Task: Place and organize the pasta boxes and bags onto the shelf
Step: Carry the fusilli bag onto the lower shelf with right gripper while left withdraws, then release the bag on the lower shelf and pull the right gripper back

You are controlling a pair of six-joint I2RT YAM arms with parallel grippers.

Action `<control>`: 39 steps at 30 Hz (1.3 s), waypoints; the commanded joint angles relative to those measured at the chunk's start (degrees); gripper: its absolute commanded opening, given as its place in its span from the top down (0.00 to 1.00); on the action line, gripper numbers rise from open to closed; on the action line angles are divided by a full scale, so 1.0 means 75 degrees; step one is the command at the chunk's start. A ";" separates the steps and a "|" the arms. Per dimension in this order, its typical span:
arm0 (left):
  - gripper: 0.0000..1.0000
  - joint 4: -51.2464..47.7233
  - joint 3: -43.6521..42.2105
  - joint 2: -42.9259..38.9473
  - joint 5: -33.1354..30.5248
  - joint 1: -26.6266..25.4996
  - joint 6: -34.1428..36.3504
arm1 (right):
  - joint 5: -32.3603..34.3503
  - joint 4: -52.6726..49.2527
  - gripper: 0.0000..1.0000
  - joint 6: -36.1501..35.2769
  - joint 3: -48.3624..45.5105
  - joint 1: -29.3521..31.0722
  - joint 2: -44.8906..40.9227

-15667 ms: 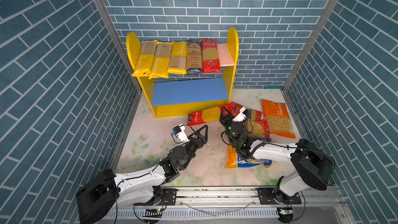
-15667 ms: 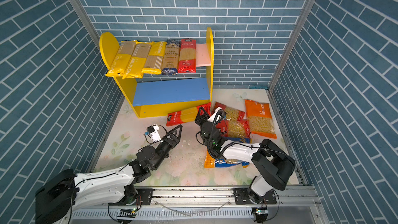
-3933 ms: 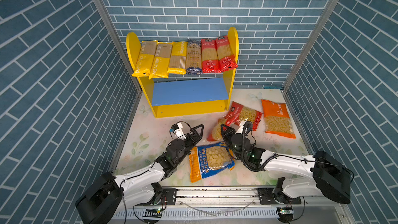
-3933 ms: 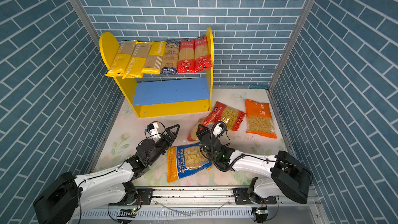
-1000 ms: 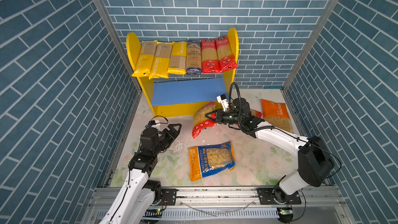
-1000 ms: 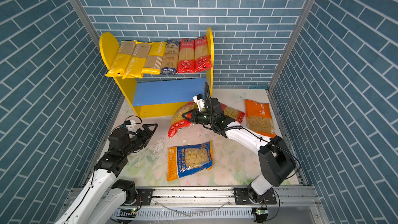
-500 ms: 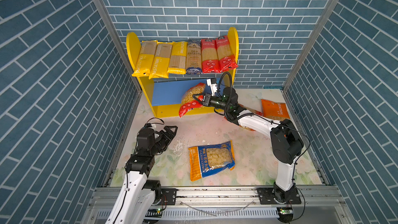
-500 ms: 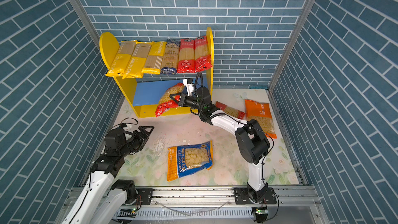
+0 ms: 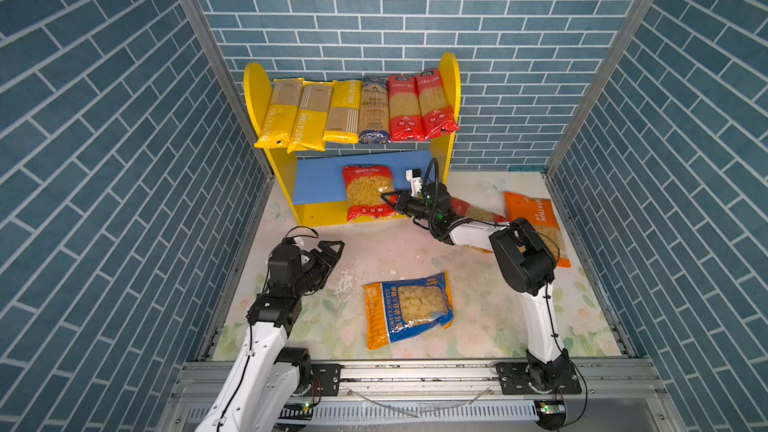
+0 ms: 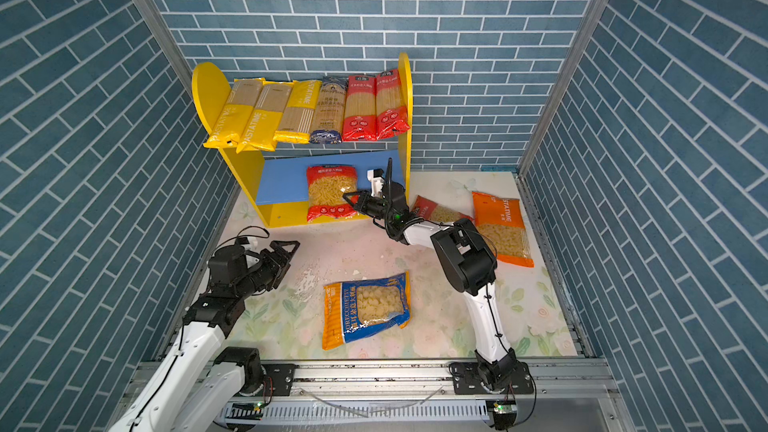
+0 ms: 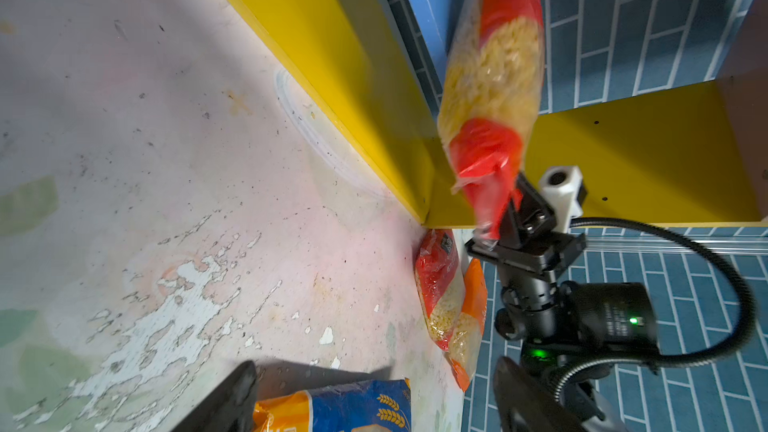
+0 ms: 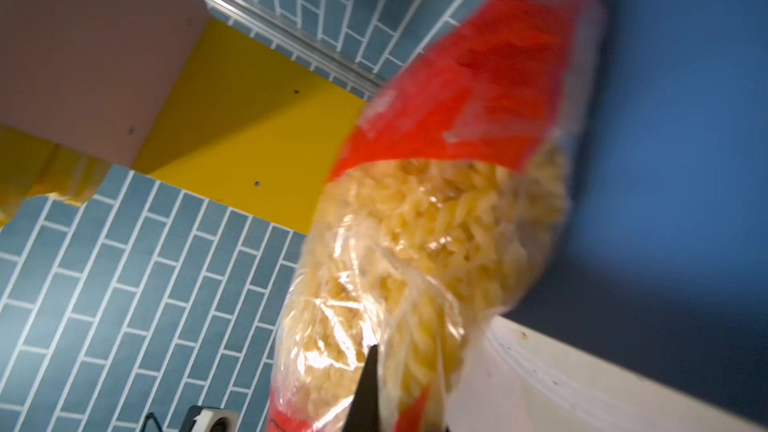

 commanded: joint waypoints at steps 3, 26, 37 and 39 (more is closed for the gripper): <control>0.07 0.2568 -0.0575 0.0588 0.0000 0.0042 -0.0277 | 0.0733 -0.0102 1.00 0.0764 -0.0022 0.0011 -0.0516; 0.00 0.3561 -0.0019 0.1610 -0.1195 0.0259 0.0532 | 0.1266 -0.3438 1.00 0.1623 0.6825 0.1115 0.2939; 0.00 0.4386 0.0256 0.2256 -0.0858 0.1038 0.0088 | -0.0130 -0.5288 0.57 0.1381 0.8543 0.1191 0.3649; 0.00 0.4589 0.0335 0.2456 -0.0875 0.1038 0.0000 | -0.0263 -0.5112 0.47 0.1209 0.7913 0.1153 0.3168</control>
